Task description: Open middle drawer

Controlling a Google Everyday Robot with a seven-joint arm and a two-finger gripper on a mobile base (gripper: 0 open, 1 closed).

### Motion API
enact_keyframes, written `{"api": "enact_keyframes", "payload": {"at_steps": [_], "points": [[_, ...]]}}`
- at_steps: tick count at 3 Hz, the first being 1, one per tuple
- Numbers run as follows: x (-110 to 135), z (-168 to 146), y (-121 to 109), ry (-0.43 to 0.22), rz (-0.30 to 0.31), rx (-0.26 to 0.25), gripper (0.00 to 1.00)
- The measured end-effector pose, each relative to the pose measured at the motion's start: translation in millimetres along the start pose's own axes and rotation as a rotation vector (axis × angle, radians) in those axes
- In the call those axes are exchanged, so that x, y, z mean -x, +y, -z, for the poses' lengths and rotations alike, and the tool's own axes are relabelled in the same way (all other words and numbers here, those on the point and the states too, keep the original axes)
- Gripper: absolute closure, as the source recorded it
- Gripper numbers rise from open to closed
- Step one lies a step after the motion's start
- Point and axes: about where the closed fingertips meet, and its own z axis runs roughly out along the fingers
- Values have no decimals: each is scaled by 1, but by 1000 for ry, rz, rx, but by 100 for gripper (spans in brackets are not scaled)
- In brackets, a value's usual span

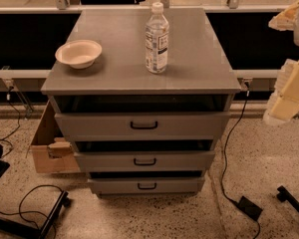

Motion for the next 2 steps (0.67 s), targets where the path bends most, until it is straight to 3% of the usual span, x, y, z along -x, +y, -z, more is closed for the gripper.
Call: {"api": "enact_keyframes", "payload": {"at_steps": [1, 2], "points": [[0, 0, 0, 0, 0, 0, 0], [4, -4, 9, 57, -2, -25, 0]]}}
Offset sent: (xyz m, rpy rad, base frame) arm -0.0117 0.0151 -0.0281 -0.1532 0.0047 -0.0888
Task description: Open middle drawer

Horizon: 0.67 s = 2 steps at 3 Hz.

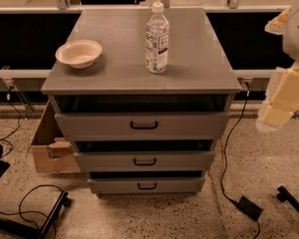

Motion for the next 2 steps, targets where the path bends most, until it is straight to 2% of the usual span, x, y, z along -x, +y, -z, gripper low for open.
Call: {"api": "enact_keyframes", "payload": {"at_steps": [1, 2], "points": [[19, -46, 39, 5, -23, 13, 0], [22, -101, 66, -56, -40, 44, 0]]}}
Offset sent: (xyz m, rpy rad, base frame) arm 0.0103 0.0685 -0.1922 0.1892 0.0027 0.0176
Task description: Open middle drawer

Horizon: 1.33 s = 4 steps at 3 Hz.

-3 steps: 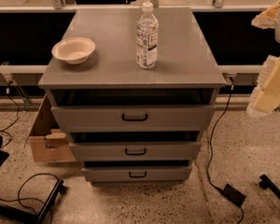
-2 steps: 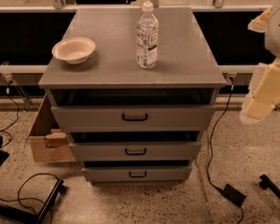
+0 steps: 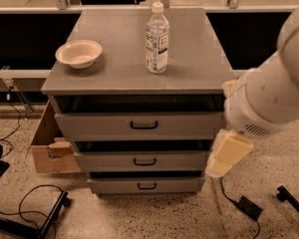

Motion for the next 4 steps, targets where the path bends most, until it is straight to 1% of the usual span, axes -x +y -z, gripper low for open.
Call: {"api": "enact_keyframes", "payload": {"at_steps": [1, 2, 3, 4], "points": [[9, -60, 6, -91, -8, 28, 0], [15, -65, -3, -117, -12, -3, 0], [16, -65, -2, -90, 4, -17, 0], [24, -109, 15, -42, 55, 21, 0]]}}
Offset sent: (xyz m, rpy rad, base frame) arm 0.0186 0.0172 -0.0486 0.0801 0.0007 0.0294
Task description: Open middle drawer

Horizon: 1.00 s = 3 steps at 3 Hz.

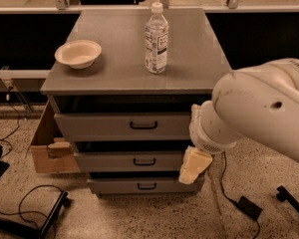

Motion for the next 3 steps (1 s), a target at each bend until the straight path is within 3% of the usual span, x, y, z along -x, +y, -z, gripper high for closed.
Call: {"api": "enact_keyframes", "payload": {"at_steps": [2, 3], "points": [[-19, -121, 45, 73, 36, 120, 0], [-29, -179, 55, 110, 66, 167, 0]]}}
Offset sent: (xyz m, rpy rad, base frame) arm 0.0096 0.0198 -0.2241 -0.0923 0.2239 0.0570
